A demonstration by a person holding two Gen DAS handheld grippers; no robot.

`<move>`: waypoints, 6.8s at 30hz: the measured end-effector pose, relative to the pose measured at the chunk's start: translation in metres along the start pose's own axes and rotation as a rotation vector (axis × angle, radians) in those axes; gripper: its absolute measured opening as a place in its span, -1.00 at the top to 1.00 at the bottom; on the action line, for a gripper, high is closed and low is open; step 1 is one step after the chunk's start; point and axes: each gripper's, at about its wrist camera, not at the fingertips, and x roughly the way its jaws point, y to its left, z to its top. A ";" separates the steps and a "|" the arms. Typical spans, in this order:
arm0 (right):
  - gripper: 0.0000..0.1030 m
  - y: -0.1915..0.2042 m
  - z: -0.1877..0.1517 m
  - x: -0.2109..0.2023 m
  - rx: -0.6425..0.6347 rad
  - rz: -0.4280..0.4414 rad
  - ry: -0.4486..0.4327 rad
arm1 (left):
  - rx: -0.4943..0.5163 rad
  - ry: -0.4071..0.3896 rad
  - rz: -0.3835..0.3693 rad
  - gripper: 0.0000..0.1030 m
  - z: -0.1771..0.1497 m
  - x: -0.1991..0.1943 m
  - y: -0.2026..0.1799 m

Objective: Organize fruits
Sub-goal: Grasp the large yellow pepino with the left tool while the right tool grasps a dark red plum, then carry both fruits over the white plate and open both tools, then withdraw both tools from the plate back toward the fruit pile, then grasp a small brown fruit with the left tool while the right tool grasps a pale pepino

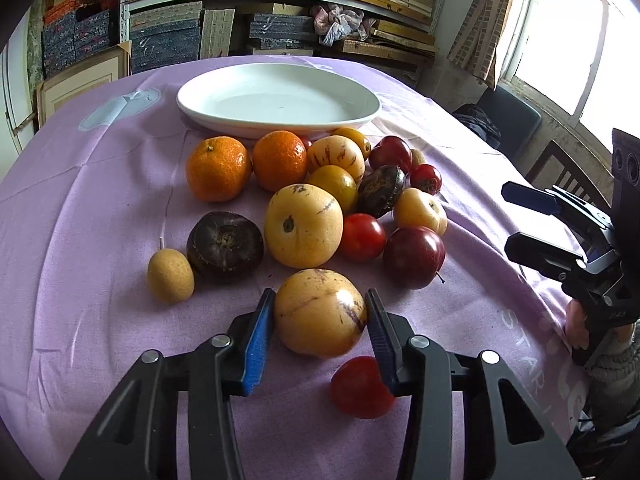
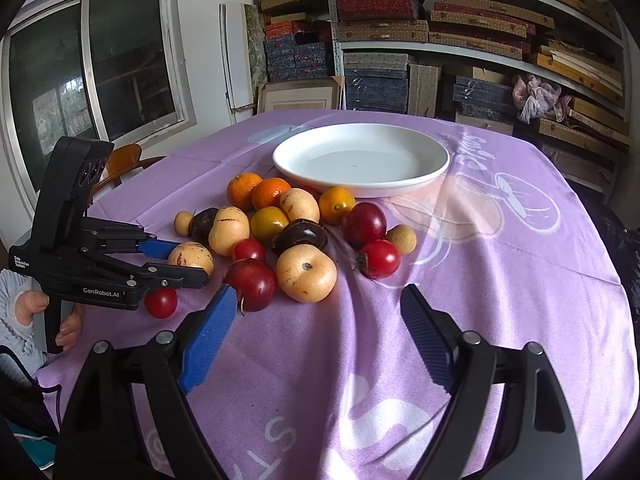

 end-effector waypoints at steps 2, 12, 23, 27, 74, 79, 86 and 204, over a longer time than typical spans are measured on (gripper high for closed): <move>-0.37 0.003 0.001 0.002 -0.012 0.005 0.008 | 0.000 -0.010 0.009 0.12 -0.002 -0.004 0.000; 0.17 0.044 0.014 0.028 -0.147 0.085 0.114 | -0.069 -0.112 0.005 0.12 -0.014 -0.042 0.019; 0.19 0.062 0.022 0.062 -0.203 0.051 0.155 | -0.080 -0.115 0.028 0.12 -0.011 -0.045 0.027; 0.21 0.067 0.019 0.077 -0.253 0.015 0.211 | -0.074 -0.108 0.047 0.12 -0.005 -0.046 0.030; 0.19 -0.061 0.136 0.123 0.036 -0.062 0.010 | -0.073 -0.116 0.148 -0.01 0.156 0.032 0.066; -0.26 -0.052 0.134 0.061 0.045 -0.063 -0.084 | -0.011 -0.161 0.217 -0.17 0.140 -0.019 0.051; -0.83 -0.047 0.085 -0.002 0.063 -0.117 -0.151 | -0.005 -0.212 0.273 -0.38 0.082 -0.073 0.038; 0.17 -0.057 0.114 0.093 0.060 -0.082 -0.019 | -0.011 -0.148 0.226 0.47 0.131 0.018 0.024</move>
